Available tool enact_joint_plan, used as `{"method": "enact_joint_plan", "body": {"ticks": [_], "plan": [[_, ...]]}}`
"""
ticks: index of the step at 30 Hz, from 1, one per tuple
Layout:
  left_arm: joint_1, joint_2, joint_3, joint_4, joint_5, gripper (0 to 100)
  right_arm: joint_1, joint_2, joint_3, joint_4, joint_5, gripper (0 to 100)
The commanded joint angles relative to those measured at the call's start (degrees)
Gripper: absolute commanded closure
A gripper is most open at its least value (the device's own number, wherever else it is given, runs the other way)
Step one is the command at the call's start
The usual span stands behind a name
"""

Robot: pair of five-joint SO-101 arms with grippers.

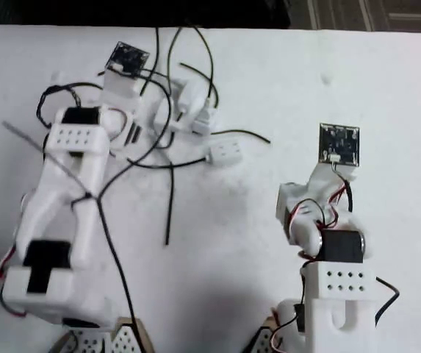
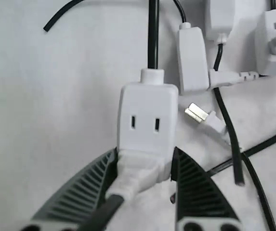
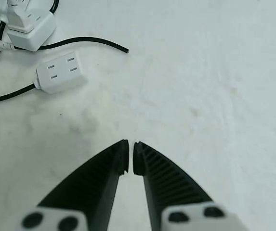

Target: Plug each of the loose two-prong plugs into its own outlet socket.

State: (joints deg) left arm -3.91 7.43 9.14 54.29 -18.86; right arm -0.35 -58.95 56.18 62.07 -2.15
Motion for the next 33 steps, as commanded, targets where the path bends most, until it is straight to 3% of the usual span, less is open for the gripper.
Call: {"method": "enact_joint_plan", "body": {"ticks": [1,5,22,28,33], "plan": [[-1.4,4.9,-6.3,-0.6,-0.2,83,-0.7,-0.6,-0.4,-1.1,0.8,97.2],[-1.4,6.8,-8.8,4.8,1.8,71,-0.7,-0.6,-0.3,-1.1,0.8,97.2],[1.5,6.7,-32.1,33.4,2.0,71,-0.7,-0.6,-0.3,-1.1,0.8,97.2],[5.2,6.7,-46.5,46.4,2.3,71,-0.7,-0.6,-0.3,-1.1,0.8,97.2],[6.4,6.7,-54.2,47.9,2.5,71,-0.7,-0.6,-0.2,-1.0,0.8,97.2]]}}
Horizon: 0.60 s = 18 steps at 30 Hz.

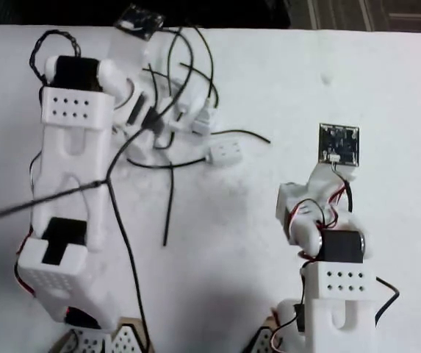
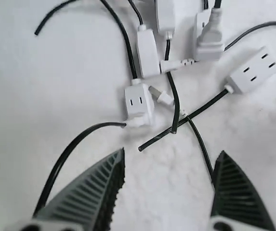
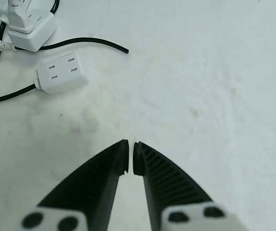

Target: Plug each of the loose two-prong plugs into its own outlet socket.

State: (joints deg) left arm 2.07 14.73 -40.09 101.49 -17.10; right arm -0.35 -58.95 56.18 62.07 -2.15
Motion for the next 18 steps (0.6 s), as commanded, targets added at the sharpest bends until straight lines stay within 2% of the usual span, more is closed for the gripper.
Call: {"method": "enact_joint_plan", "body": {"ticks": [1,7,14,18], "plan": [[0.7,-0.6,-5.5,0.7,0.8,71,-0.7,-0.6,-0.2,-1.0,0.8,97.2],[5.1,-0.6,-5.8,0.8,0.1,71,-0.7,-0.6,-0.2,-1.0,0.8,97.2],[12.3,0.4,-5.7,0.4,-10.9,71,-0.5,-0.6,-0.2,-0.9,0.8,97.2],[14.5,4.4,-1.6,-4.0,-16.2,71,-0.4,-0.6,-0.2,-0.9,0.8,97.2]]}}
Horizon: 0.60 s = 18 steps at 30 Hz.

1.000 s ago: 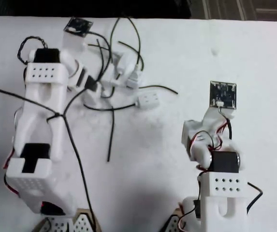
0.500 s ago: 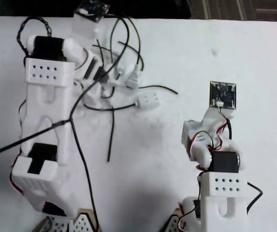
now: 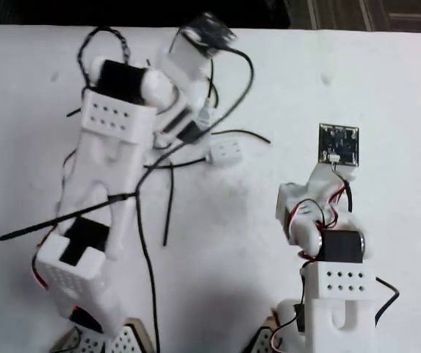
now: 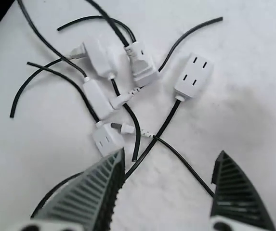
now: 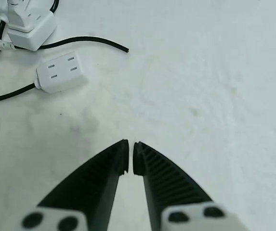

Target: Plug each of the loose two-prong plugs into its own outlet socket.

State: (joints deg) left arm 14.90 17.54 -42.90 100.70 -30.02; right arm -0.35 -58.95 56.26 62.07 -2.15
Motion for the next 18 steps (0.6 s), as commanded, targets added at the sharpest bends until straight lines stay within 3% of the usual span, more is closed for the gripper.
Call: {"method": "enact_joint_plan", "body": {"ticks": [1,6,18], "plan": [[1.8,3.0,2.7,-5.1,-4.1,71,-0.4,-0.6,-0.3,-0.9,0.8,97.2],[1.9,12.6,6.8,-13.6,-8.6,70,-0.3,-0.6,-0.3,-0.8,0.9,97.2],[7.3,21.5,6.8,-21.5,-9.9,70,-0.3,-0.6,-0.3,-0.8,0.9,97.2]]}}
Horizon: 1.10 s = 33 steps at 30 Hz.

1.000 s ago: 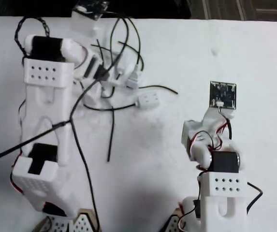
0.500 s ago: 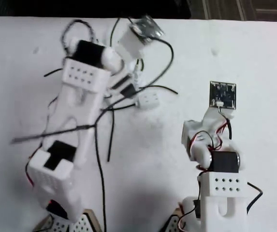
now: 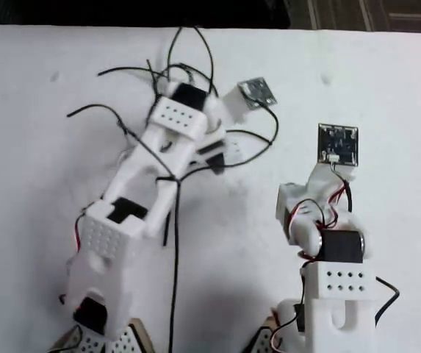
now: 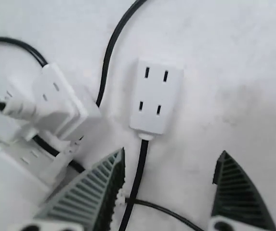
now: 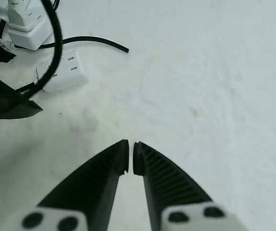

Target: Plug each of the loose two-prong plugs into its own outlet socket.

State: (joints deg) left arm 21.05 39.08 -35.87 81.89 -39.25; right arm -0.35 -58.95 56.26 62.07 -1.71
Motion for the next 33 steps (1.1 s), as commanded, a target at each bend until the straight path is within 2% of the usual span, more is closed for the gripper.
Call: {"method": "enact_joint_plan", "body": {"ticks": [1,6,10,16,21,24,30,33], "plan": [[1.5,0.6,-0.3,-3.8,-0.7,70,-0.3,-0.6,-0.3,-0.8,0.4,97.2],[1.8,4.9,-0.4,-8.7,-0.6,70,-0.3,-0.6,-0.3,-0.7,0.4,97.2],[1.8,7.9,-0.4,-8.9,-0.9,70,-0.3,-0.6,-0.3,-0.7,0.4,97.2],[2.1,9.2,-0.4,-4.7,-3.3,73,-0.3,-0.6,-0.3,-0.7,0.4,97.2],[4.8,7.6,-0.4,-1.7,-3.4,91,-0.3,-0.6,-0.3,-0.7,0.4,97.2],[7.0,5.8,-0.4,1.4,-3.3,96,-0.3,-0.6,-0.3,-0.7,0.4,97.3],[9.3,-1.2,-0.2,9.3,3.8,98,-0.3,-0.6,-0.3,-0.7,0.4,97.3],[8.5,-5.0,0.2,12.1,4.6,98,-0.3,-0.6,-0.3,-0.7,0.4,97.3]]}}
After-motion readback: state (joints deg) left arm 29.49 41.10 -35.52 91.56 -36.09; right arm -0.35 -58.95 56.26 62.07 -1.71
